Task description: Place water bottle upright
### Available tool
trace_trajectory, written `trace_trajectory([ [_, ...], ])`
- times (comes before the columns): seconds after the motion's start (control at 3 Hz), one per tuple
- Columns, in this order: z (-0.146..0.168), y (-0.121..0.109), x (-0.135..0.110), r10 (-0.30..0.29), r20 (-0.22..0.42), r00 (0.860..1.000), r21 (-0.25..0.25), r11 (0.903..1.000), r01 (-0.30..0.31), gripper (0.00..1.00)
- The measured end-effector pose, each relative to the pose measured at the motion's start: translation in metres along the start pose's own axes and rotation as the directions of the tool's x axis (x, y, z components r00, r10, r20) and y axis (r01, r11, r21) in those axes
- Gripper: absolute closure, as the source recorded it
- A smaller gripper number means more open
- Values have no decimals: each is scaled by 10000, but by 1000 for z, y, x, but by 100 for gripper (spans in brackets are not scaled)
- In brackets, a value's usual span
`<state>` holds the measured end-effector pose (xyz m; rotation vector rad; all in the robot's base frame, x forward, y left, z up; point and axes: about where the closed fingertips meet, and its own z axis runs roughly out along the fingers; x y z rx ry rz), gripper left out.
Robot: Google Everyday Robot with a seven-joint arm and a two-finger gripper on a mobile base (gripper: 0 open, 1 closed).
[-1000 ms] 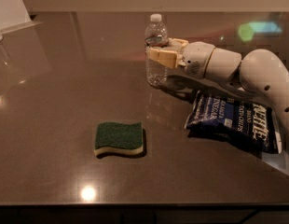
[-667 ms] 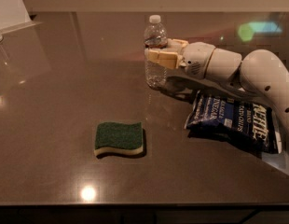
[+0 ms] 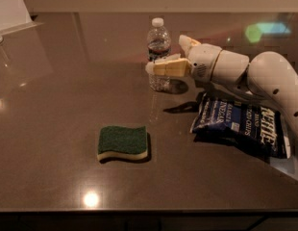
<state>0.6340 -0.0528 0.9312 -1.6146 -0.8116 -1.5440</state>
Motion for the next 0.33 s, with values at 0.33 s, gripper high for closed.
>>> trace_trajectory([
  [0.33,0,0,0,1,0,10000,1,10000,-1,0],
])
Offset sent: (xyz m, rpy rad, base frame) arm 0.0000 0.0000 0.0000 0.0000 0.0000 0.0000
